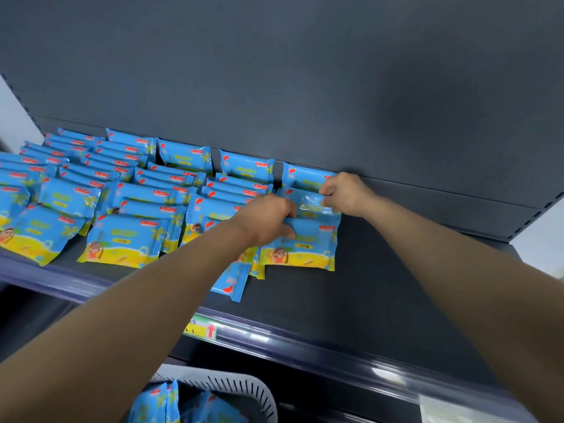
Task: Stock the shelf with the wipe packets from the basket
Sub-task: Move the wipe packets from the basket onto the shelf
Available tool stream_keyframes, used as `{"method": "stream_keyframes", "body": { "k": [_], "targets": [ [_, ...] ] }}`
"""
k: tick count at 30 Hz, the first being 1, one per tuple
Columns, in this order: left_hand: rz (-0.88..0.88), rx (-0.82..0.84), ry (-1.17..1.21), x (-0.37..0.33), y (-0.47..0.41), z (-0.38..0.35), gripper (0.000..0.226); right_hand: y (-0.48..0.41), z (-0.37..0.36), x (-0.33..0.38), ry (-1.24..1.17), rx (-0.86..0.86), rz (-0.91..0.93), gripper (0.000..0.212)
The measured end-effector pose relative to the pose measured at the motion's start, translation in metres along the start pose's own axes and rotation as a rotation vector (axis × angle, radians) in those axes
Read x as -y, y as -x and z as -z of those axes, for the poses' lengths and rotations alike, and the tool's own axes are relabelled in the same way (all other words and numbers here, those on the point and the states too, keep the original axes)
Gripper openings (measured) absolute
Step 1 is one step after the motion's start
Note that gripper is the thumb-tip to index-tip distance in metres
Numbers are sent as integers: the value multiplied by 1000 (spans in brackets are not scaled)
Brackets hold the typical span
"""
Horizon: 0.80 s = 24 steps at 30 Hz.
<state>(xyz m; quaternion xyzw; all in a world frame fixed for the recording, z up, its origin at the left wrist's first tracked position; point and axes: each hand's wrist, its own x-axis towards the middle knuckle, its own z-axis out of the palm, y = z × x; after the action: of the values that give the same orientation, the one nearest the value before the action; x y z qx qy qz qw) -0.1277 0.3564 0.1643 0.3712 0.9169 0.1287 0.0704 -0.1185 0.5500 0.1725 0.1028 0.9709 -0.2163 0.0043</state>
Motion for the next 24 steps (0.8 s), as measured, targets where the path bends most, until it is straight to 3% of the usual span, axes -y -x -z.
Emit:
{"method": "stream_keyframes", "body": {
  "k": [3,13,19,24],
  "targets": [
    [-6,0,-84,-3,-16,-2,22,4,5,-4,-85,-90,-5,22],
    [-10,-76,-340,-7,-38,-16,42,52,20,6,32,-266,58,29],
    [-87,-296,-278,-12,11,10,41,91,20,37,437,-280,130,39],
    [-206,-565,-245,-17,78,49,38,132,24,82,455,-404,199,45]
  ]
}}
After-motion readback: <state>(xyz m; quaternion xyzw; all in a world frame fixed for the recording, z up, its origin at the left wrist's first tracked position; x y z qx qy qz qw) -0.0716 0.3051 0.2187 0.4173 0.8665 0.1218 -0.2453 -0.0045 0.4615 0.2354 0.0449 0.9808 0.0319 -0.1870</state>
